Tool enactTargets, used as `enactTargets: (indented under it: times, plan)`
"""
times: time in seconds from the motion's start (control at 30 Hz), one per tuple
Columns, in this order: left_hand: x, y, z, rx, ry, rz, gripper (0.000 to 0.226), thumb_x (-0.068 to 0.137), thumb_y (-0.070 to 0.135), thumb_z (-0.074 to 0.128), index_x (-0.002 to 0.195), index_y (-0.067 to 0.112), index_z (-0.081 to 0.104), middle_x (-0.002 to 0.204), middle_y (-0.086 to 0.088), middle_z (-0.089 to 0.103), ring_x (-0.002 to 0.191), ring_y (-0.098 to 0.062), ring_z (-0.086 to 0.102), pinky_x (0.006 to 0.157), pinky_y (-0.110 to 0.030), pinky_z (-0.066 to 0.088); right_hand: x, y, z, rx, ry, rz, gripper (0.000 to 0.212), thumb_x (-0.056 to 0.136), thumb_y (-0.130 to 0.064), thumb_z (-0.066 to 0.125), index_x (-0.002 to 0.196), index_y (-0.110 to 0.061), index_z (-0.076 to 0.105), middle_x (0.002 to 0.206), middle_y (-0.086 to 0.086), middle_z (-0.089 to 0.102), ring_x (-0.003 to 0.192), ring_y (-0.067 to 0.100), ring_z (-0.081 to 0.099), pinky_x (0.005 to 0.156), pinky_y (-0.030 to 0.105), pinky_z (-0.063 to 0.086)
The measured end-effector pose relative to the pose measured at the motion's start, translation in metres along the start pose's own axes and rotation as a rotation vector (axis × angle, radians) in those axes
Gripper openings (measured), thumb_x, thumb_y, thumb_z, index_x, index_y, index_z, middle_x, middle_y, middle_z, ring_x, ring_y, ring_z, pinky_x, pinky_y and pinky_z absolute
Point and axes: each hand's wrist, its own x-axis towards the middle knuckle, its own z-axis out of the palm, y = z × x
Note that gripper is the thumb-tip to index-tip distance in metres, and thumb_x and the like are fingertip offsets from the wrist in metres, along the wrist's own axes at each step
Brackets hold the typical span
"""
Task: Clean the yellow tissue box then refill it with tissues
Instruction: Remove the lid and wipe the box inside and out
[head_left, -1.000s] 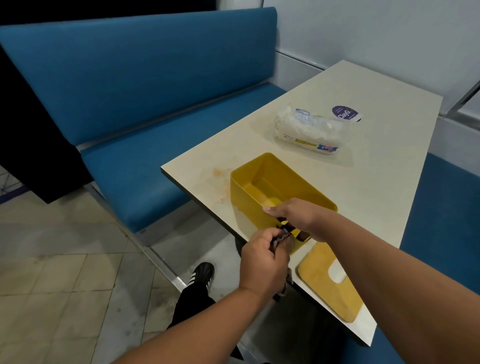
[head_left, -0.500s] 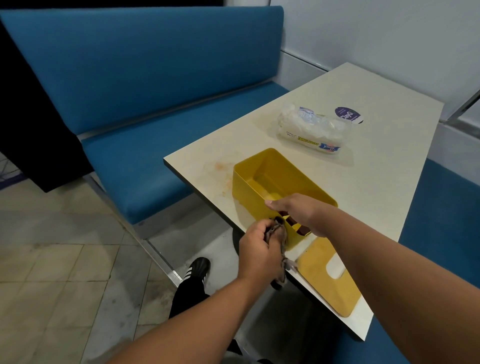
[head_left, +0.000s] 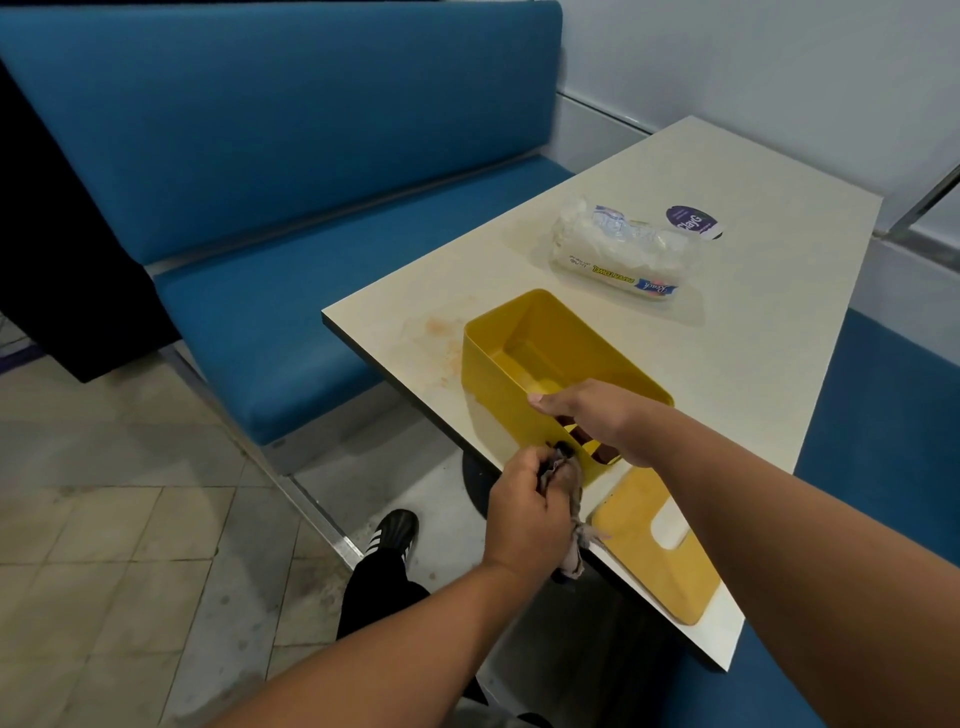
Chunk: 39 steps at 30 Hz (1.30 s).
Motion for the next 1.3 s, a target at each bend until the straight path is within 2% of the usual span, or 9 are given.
enactTargets:
  times: [0.1, 0.27, 0.4, 0.6, 0.7, 0.9, 1.03, 1.23, 1.3]
  plan:
    - [-0.002, -0.005, 0.003, 0.056, -0.009, -0.063, 0.006, 0.097, 0.020, 0.056, 0.102, 0.018, 0.059, 0.096, 0.004, 0.062, 0.087, -0.005, 0.059, 0.068, -0.008, 0.044, 0.000, 0.001, 0.000, -0.009, -0.001, -0.005, 0.069, 0.090, -0.061, 0.052, 0.141, -0.015, 0.047, 0.140, 0.011, 0.048, 0.107, 0.026, 0.049, 0.085, 0.042, 0.043]
    - [-0.007, 0.011, 0.006, 0.069, -0.048, 0.151, 0.006, 0.095, 0.018, 0.060, 0.093, 0.021, 0.055, 0.087, 0.015, 0.052, 0.082, 0.006, 0.053, 0.066, -0.005, 0.039, -0.001, -0.002, -0.001, 0.005, -0.022, -0.012, 0.064, 0.091, -0.059, 0.052, 0.136, -0.013, 0.052, 0.132, 0.008, 0.053, 0.104, 0.025, 0.051, 0.082, 0.041, 0.041]
    - [-0.004, -0.012, 0.005, 0.264, -0.034, 0.094, 0.009, 0.094, 0.023, 0.062, 0.095, 0.015, 0.058, 0.086, 0.012, 0.050, 0.077, -0.005, 0.050, 0.070, -0.016, 0.040, -0.003, 0.000, 0.000, 0.023, -0.024, -0.010, 0.062, 0.090, -0.060, 0.052, 0.135, -0.018, 0.053, 0.125, 0.003, 0.054, 0.107, 0.026, 0.052, 0.083, 0.041, 0.041]
    - [-0.003, -0.006, 0.011, 0.304, -0.061, 0.387, 0.019, 0.090, 0.031, 0.056, 0.087, 0.013, 0.060, 0.085, 0.009, 0.051, 0.072, -0.003, 0.046, 0.063, -0.005, 0.037, -0.006, -0.003, 0.000, 0.036, -0.030, -0.005, 0.059, 0.093, -0.057, 0.051, 0.133, -0.014, 0.054, 0.114, 0.001, 0.053, 0.102, 0.025, 0.051, 0.084, 0.043, 0.040]
    - [0.001, -0.028, 0.003, 0.464, -0.013, 0.348, 0.013, 0.091, 0.029, 0.061, 0.091, 0.017, 0.065, 0.090, 0.004, 0.060, 0.073, -0.013, 0.057, 0.065, -0.028, 0.053, -0.007, -0.002, 0.000, 0.032, -0.026, -0.012, 0.059, 0.093, -0.057, 0.050, 0.135, -0.016, 0.054, 0.119, 0.001, 0.054, 0.105, 0.024, 0.051, 0.085, 0.042, 0.040]
    - [0.011, -0.022, -0.002, 0.401, -0.001, 0.552, 0.015, 0.088, 0.029, 0.057, 0.087, 0.015, 0.060, 0.083, 0.000, 0.061, 0.068, -0.016, 0.056, 0.056, -0.025, 0.047, -0.005, -0.002, -0.001, 0.034, -0.033, -0.012, 0.060, 0.094, -0.056, 0.050, 0.136, -0.015, 0.053, 0.135, 0.007, 0.053, 0.110, 0.027, 0.050, 0.087, 0.043, 0.040]
    - [0.031, -0.040, -0.022, 0.486, -0.008, 0.468, 0.020, 0.088, 0.030, 0.054, 0.092, 0.018, 0.069, 0.090, 0.002, 0.067, 0.081, -0.017, 0.061, 0.069, -0.029, 0.054, -0.003, 0.000, -0.002, 0.032, -0.031, -0.012, 0.058, 0.094, -0.055, 0.050, 0.137, -0.016, 0.053, 0.131, 0.005, 0.055, 0.107, 0.027, 0.051, 0.086, 0.042, 0.040]
    - [0.096, -0.010, -0.058, 0.392, 0.307, 0.063, 0.020, 0.097, 0.028, 0.054, 0.110, 0.017, 0.066, 0.103, 0.003, 0.064, 0.093, -0.016, 0.058, 0.079, -0.028, 0.046, -0.002, -0.001, -0.001, 0.010, -0.029, -0.012, 0.064, 0.094, -0.056, 0.049, 0.142, -0.014, 0.046, 0.143, 0.010, 0.048, 0.117, 0.028, 0.049, 0.088, 0.041, 0.040]
    - [0.091, -0.005, -0.051, 0.399, 0.304, 0.023, 0.019, 0.099, 0.028, 0.051, 0.109, 0.017, 0.062, 0.105, 0.001, 0.061, 0.092, -0.017, 0.058, 0.077, -0.029, 0.046, -0.001, 0.000, -0.001, 0.006, -0.025, -0.011, 0.064, 0.094, -0.056, 0.049, 0.143, -0.015, 0.045, 0.145, 0.010, 0.047, 0.122, 0.030, 0.047, 0.087, 0.041, 0.039]
